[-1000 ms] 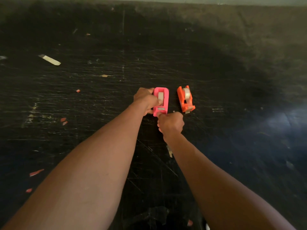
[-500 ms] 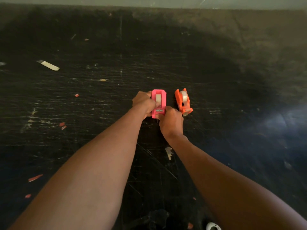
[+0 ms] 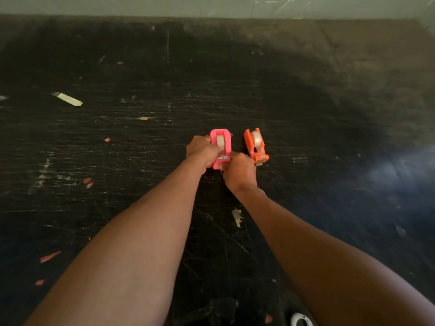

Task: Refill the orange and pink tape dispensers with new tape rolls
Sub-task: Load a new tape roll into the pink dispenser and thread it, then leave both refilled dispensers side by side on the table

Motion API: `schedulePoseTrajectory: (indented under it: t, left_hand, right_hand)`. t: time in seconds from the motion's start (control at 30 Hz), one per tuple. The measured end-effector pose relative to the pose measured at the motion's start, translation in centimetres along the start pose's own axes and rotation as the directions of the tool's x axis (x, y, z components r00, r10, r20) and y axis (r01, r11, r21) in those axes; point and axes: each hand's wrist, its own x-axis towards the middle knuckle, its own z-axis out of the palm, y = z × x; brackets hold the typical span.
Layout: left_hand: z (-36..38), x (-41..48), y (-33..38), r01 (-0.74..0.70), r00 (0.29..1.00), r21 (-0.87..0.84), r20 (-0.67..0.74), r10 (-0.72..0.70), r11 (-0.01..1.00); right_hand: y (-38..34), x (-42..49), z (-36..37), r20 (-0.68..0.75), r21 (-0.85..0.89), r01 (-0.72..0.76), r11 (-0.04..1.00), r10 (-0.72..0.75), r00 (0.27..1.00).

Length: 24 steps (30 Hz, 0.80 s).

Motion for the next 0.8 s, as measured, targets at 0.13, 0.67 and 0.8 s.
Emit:
schedulePoseTrajectory:
  t: [0.13, 0.67, 0.8]
  left_hand:
    - [-0.5, -1.6, -0.4, -0.039, 0.997, 0.089, -0.068, 0.045, 0.995]
    - [1.8, -21.6, -9.0, -0.274, 0.905, 0.672, -0.061, 0.421, 0.687]
    - [2.9, -25.4, -11.2, -0.324, 0.911, 0.676, 0.034, 0.411, 0.662]
  right_hand:
    - [0.2, -1.1, -1.2, 0.041, -0.001, -0.004, 1.0, 0.004, 0.999]
    - [5.7, -17.5, -8.6, -0.012, -0.29, 0.096, 0.952, -0.104, 0.995]
    - [8.0, -21.8, -9.0, 0.014, -0.306, 0.082, 0.948, -0.082, 0.997]
